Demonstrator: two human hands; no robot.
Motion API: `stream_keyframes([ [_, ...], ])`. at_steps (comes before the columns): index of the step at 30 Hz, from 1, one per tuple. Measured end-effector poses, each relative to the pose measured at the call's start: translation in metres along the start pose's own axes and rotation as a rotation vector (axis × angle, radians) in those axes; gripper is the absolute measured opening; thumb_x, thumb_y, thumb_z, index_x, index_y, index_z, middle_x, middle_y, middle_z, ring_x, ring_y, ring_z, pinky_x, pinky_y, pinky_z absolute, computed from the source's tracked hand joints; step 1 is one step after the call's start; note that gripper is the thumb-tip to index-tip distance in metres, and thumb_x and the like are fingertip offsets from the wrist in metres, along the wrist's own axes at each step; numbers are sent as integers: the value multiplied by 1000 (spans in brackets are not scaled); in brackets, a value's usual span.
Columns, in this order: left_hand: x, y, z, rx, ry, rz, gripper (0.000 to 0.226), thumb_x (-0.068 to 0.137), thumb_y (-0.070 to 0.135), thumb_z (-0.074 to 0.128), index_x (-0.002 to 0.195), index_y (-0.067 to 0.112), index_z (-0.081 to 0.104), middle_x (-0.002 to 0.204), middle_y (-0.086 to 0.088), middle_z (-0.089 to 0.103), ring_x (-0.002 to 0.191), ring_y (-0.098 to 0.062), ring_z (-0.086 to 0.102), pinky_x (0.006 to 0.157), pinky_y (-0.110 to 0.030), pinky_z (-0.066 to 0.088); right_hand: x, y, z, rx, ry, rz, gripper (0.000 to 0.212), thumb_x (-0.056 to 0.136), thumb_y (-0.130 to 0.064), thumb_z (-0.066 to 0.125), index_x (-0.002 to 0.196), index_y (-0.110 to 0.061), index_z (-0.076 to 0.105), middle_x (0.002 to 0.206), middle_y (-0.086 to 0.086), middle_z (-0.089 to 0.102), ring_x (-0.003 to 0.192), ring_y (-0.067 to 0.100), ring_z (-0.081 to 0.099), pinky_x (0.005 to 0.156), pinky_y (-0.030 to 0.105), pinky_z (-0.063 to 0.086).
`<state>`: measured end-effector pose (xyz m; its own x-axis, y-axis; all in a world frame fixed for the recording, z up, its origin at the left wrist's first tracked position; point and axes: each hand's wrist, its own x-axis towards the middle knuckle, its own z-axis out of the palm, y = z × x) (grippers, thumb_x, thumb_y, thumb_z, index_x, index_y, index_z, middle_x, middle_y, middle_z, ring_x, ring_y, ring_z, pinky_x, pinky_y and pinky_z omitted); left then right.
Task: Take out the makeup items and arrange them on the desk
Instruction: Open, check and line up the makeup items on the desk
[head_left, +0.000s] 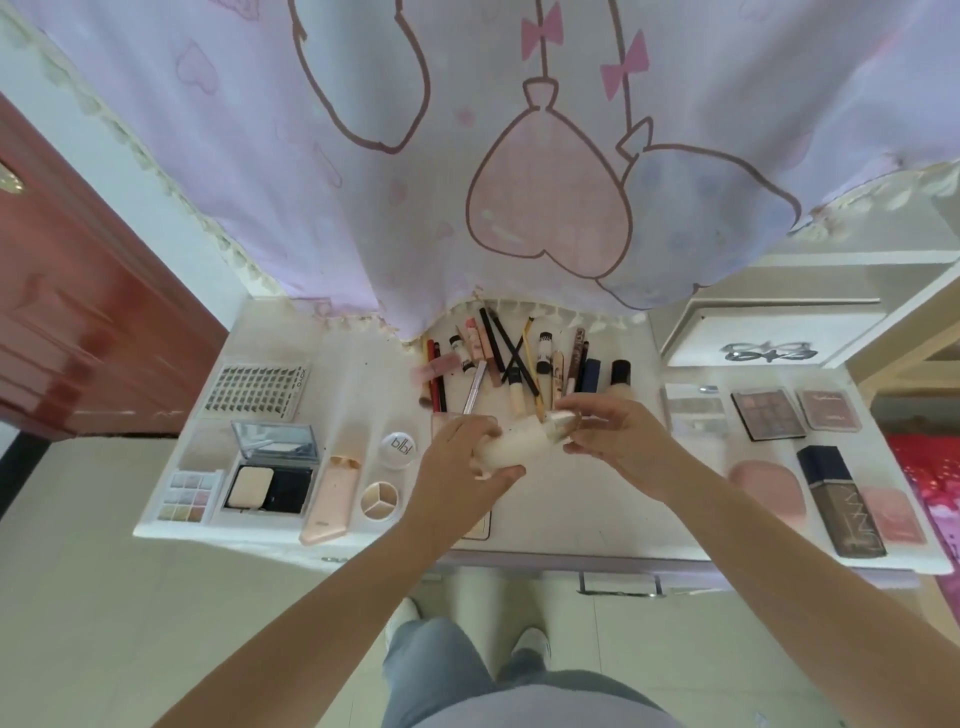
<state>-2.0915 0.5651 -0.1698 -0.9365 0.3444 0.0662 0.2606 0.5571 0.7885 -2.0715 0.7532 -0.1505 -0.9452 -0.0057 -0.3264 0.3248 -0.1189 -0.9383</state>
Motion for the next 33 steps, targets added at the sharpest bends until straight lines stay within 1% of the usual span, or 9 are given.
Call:
stream_keyframes([
  [3, -8, -1, 4, -193, -239, -326, 33, 72, 13, 75, 83, 27, 48, 90, 4, 54, 71, -9, 53, 59, -9, 46, -2, 12, 4, -53, -9, 12, 41, 78, 23, 47, 81, -14, 63, 92, 3, 62, 86, 11, 59, 70, 15, 54],
  [6, -12, -9, 7, -224, -342, -414, 41, 69, 9, 76, 76, 30, 42, 96, 0, 55, 90, -22, 58, 82, -36, 54, -1, 20, 4, -38, 9, 115, 46, 76, 26, 39, 62, -10, 64, 92, 0, 60, 91, 11, 56, 75, 20, 48],
  [11, -15, -14, 12, -196, -405, -420, 43, 67, 9, 76, 75, 28, 38, 89, 3, 47, 83, -17, 45, 72, -25, 39, -2, 28, 13, -39, 38, 231, 28, 84, 15, 46, 77, -8, 60, 85, 5, 59, 72, 13, 54, 60, 12, 51],
  [14, -23, -14, 17, -98, -359, -340, 41, 66, 8, 74, 82, 21, 39, 91, 3, 41, 83, -14, 39, 64, -13, 32, -3, 35, 16, -59, 106, 290, 23, 84, 12, 50, 85, -9, 59, 84, 2, 59, 72, 12, 55, 57, 9, 51],
  [18, -29, -21, 29, 12, -262, -259, 44, 66, 11, 76, 89, 17, 38, 99, 3, 34, 91, -13, 35, 69, 3, 27, 4, 47, 14, -97, 146, 315, 21, 84, 9, 54, 98, -7, 57, 86, -1, 60, 76, 10, 56, 62, 12, 52],
  [22, -32, -32, 45, -67, -259, -272, 28, 75, 4, 68, 90, 14, 45, 99, 3, 43, 91, -13, 39, 69, -4, 30, 23, 55, 5, -265, 60, 312, 23, 81, 9, 58, 102, -1, 60, 83, -1, 60, 76, 11, 56, 71, 18, 47],
  [26, -23, -39, 80, 38, -77, -349, 18, 85, -1, 43, 96, -8, 55, 88, -3, 43, 84, -16, 39, 66, -14, 23, 51, 73, 4, -583, -32, 269, 15, 83, 5, 57, 95, 2, 65, 85, 8, 60, 63, 10, 53, 56, 7, 44],
  [30, -12, -41, 104, 121, 140, -397, 11, 71, -13, 52, 81, -8, 56, 80, -18, 51, 76, -17, 40, 66, -19, 29, 82, 75, -11, -636, -76, 195, 16, 83, 2, 59, 98, 2, 65, 89, 6, 60, 75, 15, 55, 63, 13, 45],
  [33, -16, -36, 109, 133, 251, -449, 9, 70, -11, 54, 77, -6, 57, 79, -23, 56, 74, -32, 54, 70, -20, 34, 88, 76, -23, -593, -121, 192, 13, 83, 0, 60, 94, -4, 65, 76, -2, 58, 65, 8, 52, 62, 15, 46],
])
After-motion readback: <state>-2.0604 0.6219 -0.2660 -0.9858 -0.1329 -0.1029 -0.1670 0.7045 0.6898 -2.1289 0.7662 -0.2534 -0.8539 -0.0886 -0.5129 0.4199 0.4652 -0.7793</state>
